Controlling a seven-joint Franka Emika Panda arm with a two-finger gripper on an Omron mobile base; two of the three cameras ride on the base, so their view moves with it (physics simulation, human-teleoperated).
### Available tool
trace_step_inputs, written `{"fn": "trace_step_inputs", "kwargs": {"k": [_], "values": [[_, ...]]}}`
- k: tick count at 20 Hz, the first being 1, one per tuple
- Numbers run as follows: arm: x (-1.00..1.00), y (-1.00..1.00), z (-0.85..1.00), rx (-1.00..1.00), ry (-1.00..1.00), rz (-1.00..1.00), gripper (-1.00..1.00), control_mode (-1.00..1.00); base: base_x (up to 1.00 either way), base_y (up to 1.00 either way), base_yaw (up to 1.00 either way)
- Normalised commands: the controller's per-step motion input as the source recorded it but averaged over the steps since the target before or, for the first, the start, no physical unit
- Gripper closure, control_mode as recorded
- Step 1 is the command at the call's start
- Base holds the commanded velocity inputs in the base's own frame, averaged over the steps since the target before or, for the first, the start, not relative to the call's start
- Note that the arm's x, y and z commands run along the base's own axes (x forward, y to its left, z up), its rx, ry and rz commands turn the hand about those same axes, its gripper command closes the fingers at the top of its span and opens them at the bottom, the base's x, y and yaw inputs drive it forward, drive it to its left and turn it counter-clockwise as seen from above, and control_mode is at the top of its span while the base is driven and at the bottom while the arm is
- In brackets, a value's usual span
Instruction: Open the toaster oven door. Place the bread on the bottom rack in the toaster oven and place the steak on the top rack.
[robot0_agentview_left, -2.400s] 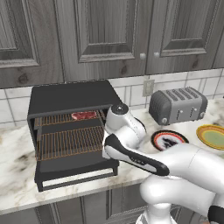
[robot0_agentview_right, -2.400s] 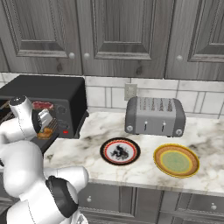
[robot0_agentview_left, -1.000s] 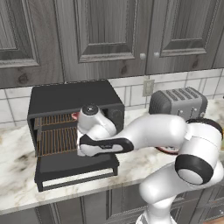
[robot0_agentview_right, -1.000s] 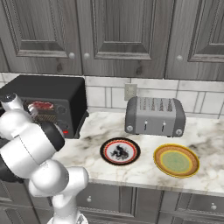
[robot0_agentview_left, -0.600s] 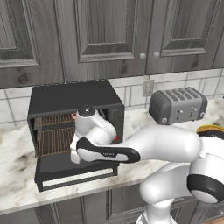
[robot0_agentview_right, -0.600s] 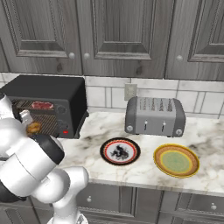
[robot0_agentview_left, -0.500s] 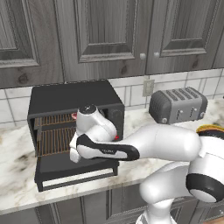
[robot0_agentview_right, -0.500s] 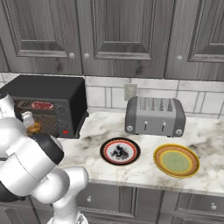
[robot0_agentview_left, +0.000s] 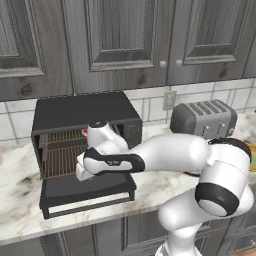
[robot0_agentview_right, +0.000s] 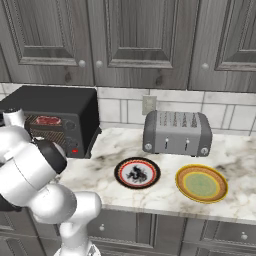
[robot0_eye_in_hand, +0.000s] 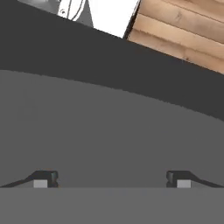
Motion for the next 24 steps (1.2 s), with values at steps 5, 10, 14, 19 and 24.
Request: {"fn": "trace_step_inputs", "kwargs": {"k": [5,10,14,19,24], "values": [[0.91,0.0,-0.27,0.0,-0.01,-0.28,-1.0,-1.0,0.0,0.0,0.0],[0.78,0.0,-0.06,0.0,-0.1,-0.22,-1.0,-1.0,0.0,0.0,0.0],[0.57,0.04,0.05,0.0,-0.16,-0.22,-1.0,-1.0,0.0,0.0,0.0],[0.05,0.19,0.16,0.0,-0.14,-0.17,-1.0,-1.0,0.0,0.0,0.0],[-1.0,0.07,0.81,0.02,-0.1,0.01,-1.0,-1.0,0.0,0.0,0.0]]}}
